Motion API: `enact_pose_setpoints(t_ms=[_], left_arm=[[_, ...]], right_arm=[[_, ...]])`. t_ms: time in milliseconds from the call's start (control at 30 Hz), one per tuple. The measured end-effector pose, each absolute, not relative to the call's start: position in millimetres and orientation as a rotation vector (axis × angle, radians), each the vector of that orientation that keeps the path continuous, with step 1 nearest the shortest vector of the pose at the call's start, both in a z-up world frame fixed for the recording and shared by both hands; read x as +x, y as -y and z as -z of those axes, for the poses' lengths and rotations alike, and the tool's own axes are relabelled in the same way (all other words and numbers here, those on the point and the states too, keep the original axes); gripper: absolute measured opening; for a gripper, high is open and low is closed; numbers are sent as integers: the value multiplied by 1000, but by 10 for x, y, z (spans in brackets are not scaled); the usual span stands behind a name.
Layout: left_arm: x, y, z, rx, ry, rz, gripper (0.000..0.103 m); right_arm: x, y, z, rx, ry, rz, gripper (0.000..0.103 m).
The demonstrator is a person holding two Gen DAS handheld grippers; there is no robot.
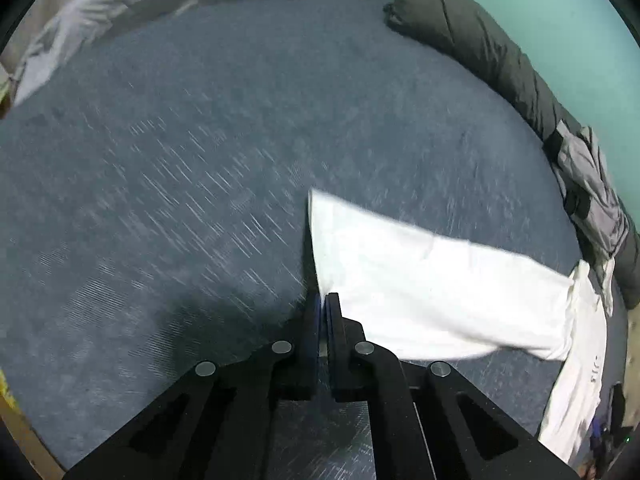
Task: Fold clothes
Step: 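Grasp the folded sleeve with the left gripper and pull it back out straight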
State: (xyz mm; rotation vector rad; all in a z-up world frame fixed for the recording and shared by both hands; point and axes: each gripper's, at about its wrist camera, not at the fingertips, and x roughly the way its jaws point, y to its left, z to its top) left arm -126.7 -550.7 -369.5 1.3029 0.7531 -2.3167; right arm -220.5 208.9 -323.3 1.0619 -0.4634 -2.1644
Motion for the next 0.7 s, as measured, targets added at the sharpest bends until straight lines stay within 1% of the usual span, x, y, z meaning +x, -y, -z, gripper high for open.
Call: enact_pose_setpoints(t_ms=[100,233,267,333,400,467,533,600,667,700], left_arm=[[-1197,5586,3565,1285,-715,2301,2],[-1113,5535,3678,1362,-711,2214,3],[-1090,5511,3708,1377,-700,2193,6],[-1005,5487,3703,1348,-670,2172,6],[-894,5482,3687,1322,-693,2150,9],[-776,5436,3613,1310,-674,2153,11],[-700,5338,3506,1291,-635,2187,13],[-815,5304,3413,1298,-606,2259,18],[-846,5101,3326,1318,-602,2317,21],[-772,4906,3287,1325,-603,2345,22]], right_arm=[[-2212,-2102,3217,1056,472,2161,41],[-2228,-2102,3201,1056,468,2165,41],[-2228,-2111,3194,1056,466,2169,41],[-2223,-2164,3168,1052,464,2190,41],[-2210,-2243,3131,1049,465,2214,41],[-2186,-2378,3070,1046,481,2246,41],[-2167,-2585,2986,1036,542,2296,41],[-2159,-2812,2887,1041,600,2344,41],[-2141,-2966,2825,1071,593,2363,45],[-2126,-3028,2803,1095,571,2363,53]])
